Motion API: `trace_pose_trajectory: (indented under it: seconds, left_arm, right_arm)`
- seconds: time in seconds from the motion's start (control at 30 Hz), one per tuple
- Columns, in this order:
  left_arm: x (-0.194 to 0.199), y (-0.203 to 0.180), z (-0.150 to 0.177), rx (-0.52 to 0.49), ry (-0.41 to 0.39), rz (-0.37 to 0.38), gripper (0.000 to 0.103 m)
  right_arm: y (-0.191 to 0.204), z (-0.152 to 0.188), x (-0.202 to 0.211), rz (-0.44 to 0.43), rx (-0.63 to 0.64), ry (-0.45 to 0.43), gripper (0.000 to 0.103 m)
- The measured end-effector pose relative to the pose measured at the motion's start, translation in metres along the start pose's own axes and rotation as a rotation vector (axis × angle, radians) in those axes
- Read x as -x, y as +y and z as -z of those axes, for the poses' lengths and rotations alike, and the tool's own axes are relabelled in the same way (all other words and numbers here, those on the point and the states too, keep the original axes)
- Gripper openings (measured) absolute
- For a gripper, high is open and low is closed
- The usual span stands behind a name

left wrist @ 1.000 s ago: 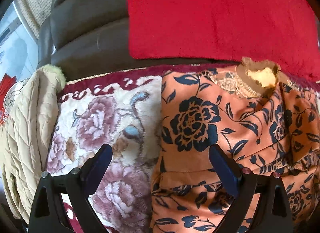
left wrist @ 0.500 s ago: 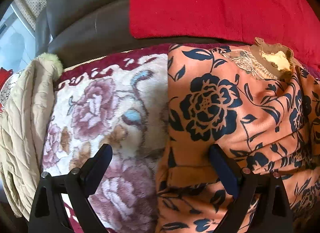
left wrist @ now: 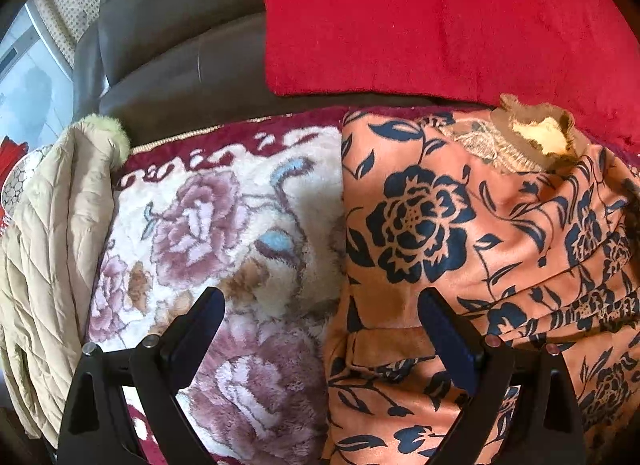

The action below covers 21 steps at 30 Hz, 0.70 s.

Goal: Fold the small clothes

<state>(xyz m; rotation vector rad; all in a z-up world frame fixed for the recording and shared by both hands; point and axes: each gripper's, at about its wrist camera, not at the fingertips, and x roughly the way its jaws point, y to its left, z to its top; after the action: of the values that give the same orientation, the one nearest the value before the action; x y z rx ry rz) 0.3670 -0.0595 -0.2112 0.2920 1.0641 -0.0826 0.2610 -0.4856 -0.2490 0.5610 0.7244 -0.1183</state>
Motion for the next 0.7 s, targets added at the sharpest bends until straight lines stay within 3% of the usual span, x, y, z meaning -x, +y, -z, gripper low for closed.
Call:
trace_pose_trajectory:
  seconds: [0.13,0.27,0.33,0.37,0.43,0.5,0.63,0.7]
  left_arm:
    - [0.003,0.002,-0.004,0.017,0.0,-0.017,0.097]
    - [0.011,0.003,-0.005,0.027,-0.027,-0.003,0.097]
    - [0.012,0.001,-0.005,0.018,-0.032,-0.001,0.097]
    - [0.012,-0.001,-0.005,0.011,-0.032,-0.001,0.097]
    - [0.012,-0.004,-0.005,0.007,-0.031,-0.004,0.097]
    - [0.013,-0.007,-0.004,0.007,-0.035,-0.002,0.097]
    - [0.015,-0.016,-0.005,0.003,-0.05,0.007,0.097]
    - [0.015,-0.021,-0.006,-0.003,-0.051,0.012,0.097]
  right_arm:
    - [-0.055,-0.023,0.006,-0.056,-0.183,-0.051,0.011]
    - [-0.091,-0.029,0.017,-0.122,-0.347,-0.047,0.02]
    - [-0.106,-0.029,0.025,-0.194,-0.424,-0.039,0.066]
    - [-0.111,-0.027,0.029,-0.209,-0.438,-0.041,0.098]
    - [-0.115,-0.021,0.036,-0.271,-0.444,-0.062,0.1]
    - [-0.101,-0.022,0.028,-0.365,-0.388,-0.011,0.098]
    - [-0.079,-0.004,0.012,-0.426,-0.342,0.096,0.093]
    - [-0.065,0.005,-0.002,-0.41,-0.317,0.159,0.074]
